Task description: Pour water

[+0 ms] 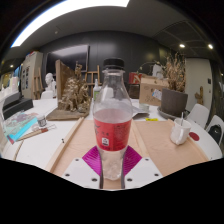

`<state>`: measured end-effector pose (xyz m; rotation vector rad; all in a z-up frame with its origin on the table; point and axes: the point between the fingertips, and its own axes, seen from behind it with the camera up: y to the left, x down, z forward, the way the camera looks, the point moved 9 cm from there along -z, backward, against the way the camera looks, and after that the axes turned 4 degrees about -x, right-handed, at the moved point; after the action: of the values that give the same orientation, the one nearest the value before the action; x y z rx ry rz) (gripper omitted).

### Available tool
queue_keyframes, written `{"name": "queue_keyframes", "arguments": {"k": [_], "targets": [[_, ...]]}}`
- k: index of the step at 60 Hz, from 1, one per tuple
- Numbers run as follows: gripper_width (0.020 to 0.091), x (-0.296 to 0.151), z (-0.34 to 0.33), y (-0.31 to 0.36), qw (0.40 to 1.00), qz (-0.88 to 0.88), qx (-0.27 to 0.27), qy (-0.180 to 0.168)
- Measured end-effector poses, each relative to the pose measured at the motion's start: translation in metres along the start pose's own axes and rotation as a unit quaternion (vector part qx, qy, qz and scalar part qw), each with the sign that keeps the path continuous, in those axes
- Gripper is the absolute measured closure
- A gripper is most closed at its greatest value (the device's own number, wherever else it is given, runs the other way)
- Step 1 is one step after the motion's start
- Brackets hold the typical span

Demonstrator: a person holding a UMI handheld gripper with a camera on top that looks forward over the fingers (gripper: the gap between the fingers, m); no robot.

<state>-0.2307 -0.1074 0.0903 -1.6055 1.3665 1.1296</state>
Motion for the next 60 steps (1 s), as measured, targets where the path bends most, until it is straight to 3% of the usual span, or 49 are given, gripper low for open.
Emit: {"name": "queue_keyframes", "arguments": {"k": [2,14,29,44,60], "targets": [[0.0901,-0.001,0.0,0.0,1.0,-0.001,-0.002,0.002],[0.0902,-0.018,0.001,-0.001,0.999,0.03,-0.018,0.008],[0.0904,-0.09,-0.006,-0.026,0.957,0.267,-0.109,-0.022],[0.0905,-0.139,0.009,-0.094,0.777,0.602,-0.184,-0.012],[0.0904,-0.135,0.042,-0.145,0.56,0.799,-0.219,0.01]]}}
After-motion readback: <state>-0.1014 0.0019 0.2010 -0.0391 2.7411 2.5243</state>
